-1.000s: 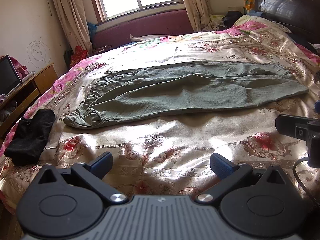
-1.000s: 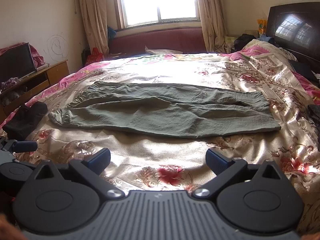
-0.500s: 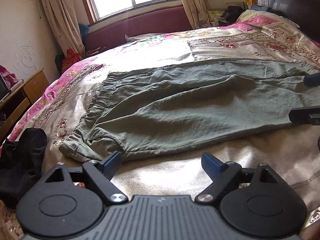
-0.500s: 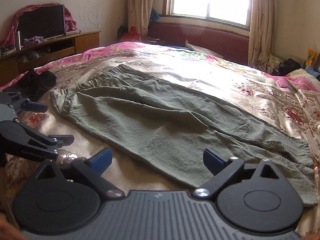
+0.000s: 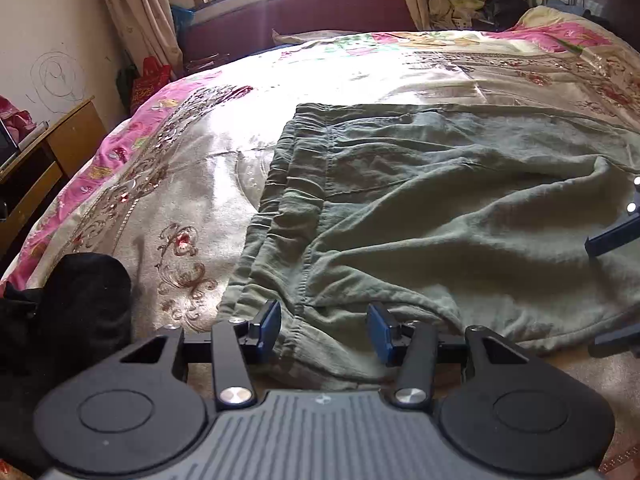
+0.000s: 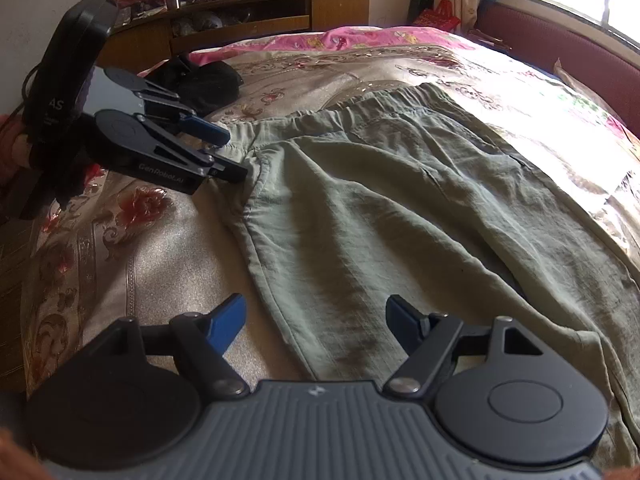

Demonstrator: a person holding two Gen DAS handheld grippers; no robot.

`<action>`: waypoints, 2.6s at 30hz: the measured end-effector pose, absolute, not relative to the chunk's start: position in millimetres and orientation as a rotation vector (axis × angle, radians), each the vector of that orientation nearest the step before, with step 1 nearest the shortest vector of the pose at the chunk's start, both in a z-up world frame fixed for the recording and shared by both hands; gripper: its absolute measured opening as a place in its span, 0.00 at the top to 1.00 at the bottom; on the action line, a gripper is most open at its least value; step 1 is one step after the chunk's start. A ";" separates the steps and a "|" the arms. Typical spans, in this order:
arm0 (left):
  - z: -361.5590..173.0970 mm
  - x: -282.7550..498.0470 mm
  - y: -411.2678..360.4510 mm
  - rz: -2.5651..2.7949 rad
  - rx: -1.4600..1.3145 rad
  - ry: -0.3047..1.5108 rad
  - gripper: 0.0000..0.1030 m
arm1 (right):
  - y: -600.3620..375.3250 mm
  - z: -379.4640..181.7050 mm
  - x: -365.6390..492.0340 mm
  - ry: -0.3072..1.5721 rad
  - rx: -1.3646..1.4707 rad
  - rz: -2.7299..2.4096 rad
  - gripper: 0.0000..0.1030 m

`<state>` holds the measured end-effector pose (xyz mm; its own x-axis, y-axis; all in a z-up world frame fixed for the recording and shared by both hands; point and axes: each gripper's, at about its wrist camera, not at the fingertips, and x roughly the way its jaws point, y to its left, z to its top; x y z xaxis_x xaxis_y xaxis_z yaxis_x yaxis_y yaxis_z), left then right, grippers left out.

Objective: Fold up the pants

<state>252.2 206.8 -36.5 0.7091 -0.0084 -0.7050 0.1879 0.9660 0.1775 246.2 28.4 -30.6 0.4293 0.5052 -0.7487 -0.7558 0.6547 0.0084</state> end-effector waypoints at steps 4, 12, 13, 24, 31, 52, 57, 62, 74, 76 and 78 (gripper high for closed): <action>-32.2 267.8 232.0 -0.107 0.154 0.790 0.39 | 55.8 -36.8 259.9 0.831 -0.403 0.802 0.41; -54.9 280.2 258.1 -0.179 0.176 0.925 0.58 | 98.0 -42.2 266.2 0.941 -0.463 0.747 0.65; -54.5 278.8 261.3 -0.198 0.170 0.944 0.61 | 101.7 -41.2 266.4 0.966 -0.453 0.750 0.79; -36.1 265.5 285.1 -0.161 0.140 1.073 0.60 | 98.6 -26.8 273.8 1.073 -0.348 0.889 0.84; 19.8 303.7 287.7 -0.169 0.154 0.955 0.58 | 33.3 39.1 344.4 0.942 -0.287 0.816 0.60; -15.5 541.2 217.0 -0.559 0.344 0.894 0.35 | -24.2 -34.4 525.6 1.096 -0.569 0.695 0.47; -24.9 542.4 216.4 -0.558 0.401 0.931 0.38 | -33.3 -30.5 531.7 1.090 -0.523 0.690 0.47; -20.8 538.9 214.5 -0.582 0.418 0.930 0.47 | -43.9 -26.5 535.7 1.083 -0.550 0.683 0.47; -20.2 531.1 204.9 -0.559 0.510 0.919 0.68 | -42.6 -10.2 524.4 1.119 -0.495 0.620 0.97; -12.9 525.1 210.8 -0.543 0.498 0.900 0.68 | -40.9 6.6 510.4 1.092 -0.485 0.623 0.97; -0.2 511.0 218.4 -0.532 0.486 0.867 0.68 | -38.8 23.4 492.8 1.071 -0.482 0.630 0.97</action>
<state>511.0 218.3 -0.2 0.5356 -0.2368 -0.8106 0.6153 0.7669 0.1825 492.8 -38.8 23.4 0.3360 0.2373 -0.9115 -0.6813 0.7294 -0.0612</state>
